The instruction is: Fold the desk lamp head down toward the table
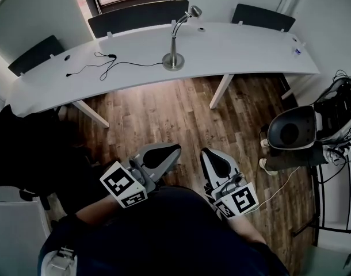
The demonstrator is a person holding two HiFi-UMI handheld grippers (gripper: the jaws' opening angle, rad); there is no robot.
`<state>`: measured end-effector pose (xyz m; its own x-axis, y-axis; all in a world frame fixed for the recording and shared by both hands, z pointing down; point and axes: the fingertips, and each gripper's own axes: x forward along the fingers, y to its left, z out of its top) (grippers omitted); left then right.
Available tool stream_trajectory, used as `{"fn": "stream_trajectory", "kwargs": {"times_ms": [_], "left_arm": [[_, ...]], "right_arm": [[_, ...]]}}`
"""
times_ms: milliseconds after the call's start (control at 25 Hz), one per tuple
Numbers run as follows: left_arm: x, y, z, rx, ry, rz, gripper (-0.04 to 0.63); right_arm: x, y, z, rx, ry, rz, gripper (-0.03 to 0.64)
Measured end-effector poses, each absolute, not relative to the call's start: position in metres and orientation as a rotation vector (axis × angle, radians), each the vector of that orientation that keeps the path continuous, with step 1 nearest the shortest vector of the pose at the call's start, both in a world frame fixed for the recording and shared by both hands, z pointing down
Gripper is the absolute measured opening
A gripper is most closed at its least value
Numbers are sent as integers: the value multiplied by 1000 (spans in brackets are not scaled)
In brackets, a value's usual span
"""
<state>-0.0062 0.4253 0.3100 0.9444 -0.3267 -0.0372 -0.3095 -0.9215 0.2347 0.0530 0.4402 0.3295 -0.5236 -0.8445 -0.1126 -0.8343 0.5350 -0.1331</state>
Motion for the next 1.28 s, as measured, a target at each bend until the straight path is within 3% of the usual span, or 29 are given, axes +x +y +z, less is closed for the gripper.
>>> {"fn": "stream_trajectory", "kwargs": {"times_ms": [360,920,1280], "left_arm": [[10,343,314,2864,-444,-155,2],[6,48,308,2891,-264,-138,2],[39,-28,305,2880,-303,-120,2]], "right_arm": [[66,362,335,-1481,2638,-67,11],[47,72,311,-1625,2615,-30,11],[80,-4,312,-1587,2653,-52,11]]}}
